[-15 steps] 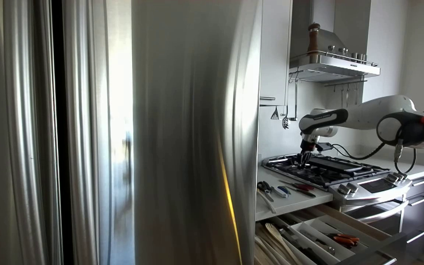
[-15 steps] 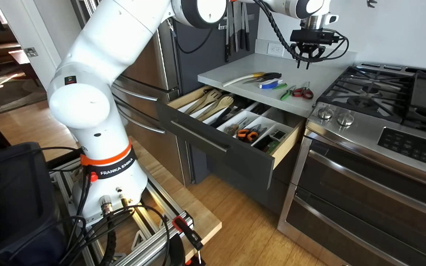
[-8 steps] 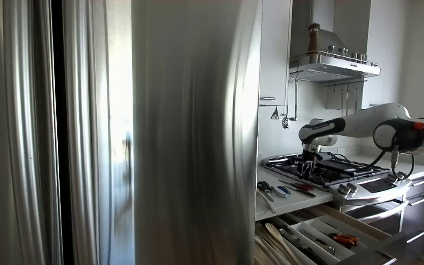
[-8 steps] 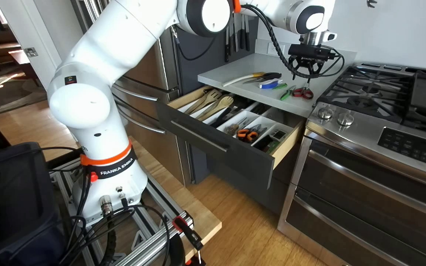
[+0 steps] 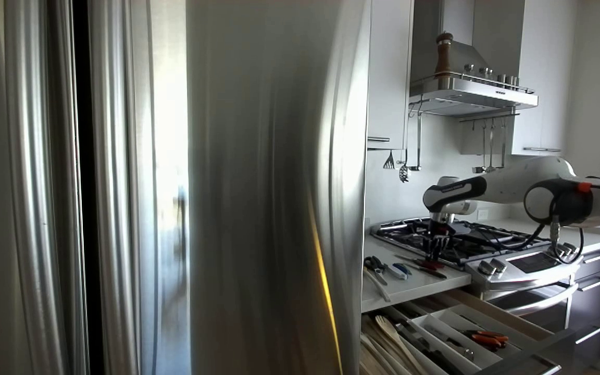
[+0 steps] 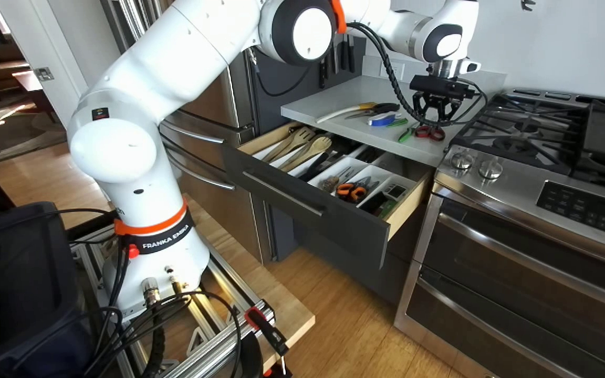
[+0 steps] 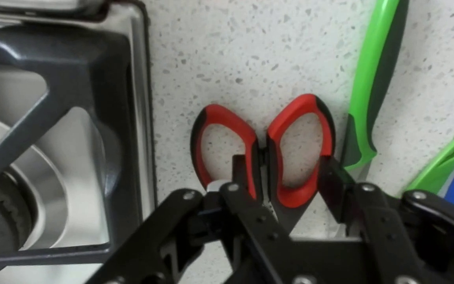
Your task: Make the knife and scissors face each other on opposite sides
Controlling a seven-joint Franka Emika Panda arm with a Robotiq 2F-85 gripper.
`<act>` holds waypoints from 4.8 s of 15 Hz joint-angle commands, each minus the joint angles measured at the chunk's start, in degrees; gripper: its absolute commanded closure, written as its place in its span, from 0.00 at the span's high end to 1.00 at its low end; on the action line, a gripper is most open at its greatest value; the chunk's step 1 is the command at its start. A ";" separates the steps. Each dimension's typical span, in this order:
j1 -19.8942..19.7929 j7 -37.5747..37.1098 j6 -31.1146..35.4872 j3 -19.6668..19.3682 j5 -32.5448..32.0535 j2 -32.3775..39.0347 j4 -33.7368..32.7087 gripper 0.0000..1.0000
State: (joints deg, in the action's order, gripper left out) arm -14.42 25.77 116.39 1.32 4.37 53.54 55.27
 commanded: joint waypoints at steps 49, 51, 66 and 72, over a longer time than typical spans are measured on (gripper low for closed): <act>7.63 26.06 18.20 13.43 0.28 -7.36 4.19 0.07; 6.91 28.09 19.35 15.19 0.58 -8.62 8.82 0.07; 5.92 46.16 16.56 21.37 9.74 -4.49 9.30 0.07; 6.94 53.45 17.72 21.84 11.84 -2.46 10.43 0.07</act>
State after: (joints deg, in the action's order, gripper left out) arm -6.89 73.82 133.53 22.13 13.71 50.19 65.04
